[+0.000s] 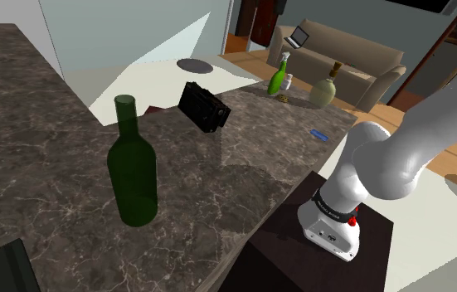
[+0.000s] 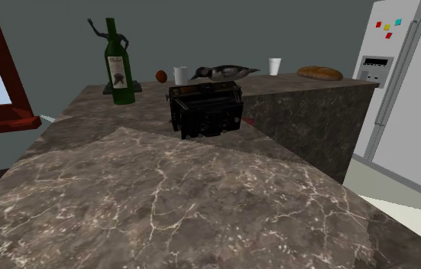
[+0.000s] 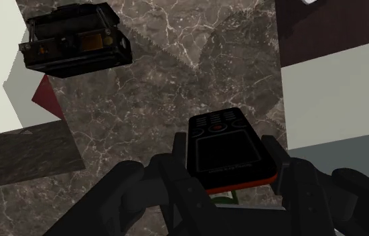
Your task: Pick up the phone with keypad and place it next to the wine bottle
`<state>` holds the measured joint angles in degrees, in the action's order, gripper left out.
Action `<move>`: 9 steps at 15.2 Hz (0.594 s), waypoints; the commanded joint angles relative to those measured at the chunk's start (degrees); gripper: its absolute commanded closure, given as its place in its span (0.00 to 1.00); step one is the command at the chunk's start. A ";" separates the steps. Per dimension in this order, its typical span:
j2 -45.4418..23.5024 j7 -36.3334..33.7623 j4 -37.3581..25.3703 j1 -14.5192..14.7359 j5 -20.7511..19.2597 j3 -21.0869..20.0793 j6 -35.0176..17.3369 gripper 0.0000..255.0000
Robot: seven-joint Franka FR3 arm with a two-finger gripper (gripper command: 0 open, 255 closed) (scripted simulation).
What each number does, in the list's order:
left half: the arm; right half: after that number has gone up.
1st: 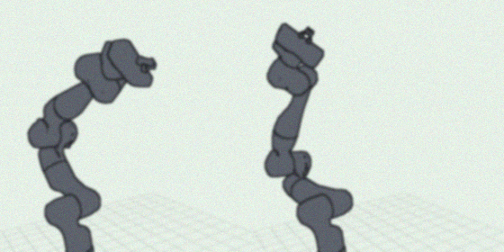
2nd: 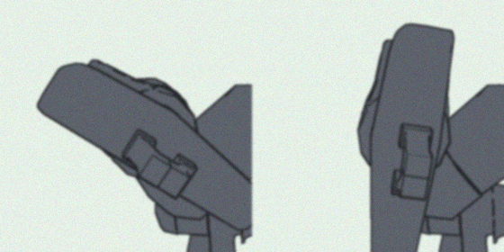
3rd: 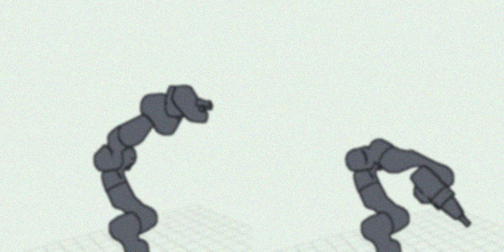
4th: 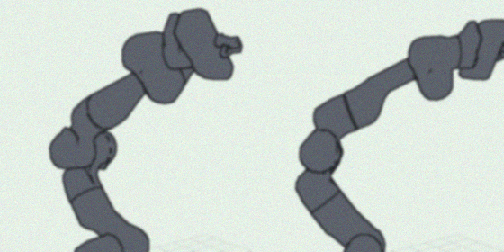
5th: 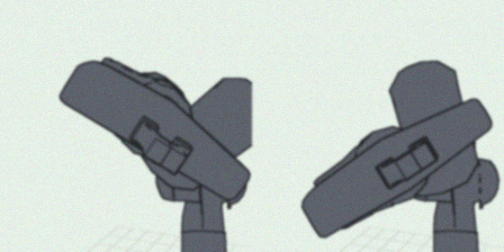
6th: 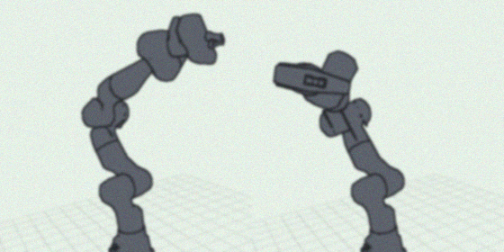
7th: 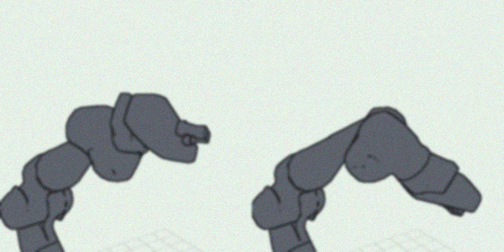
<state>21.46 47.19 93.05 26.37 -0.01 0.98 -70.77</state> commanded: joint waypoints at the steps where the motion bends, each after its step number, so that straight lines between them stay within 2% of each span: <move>1: 0.26 -3.20 0.77 0.82 0.86 -2.15 -0.53 1.00; 9: -3.87 -15.43 -3.33 4.10 3.62 -10.63 -0.91 1.00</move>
<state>18.04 33.32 89.65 30.07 3.32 -8.65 -71.09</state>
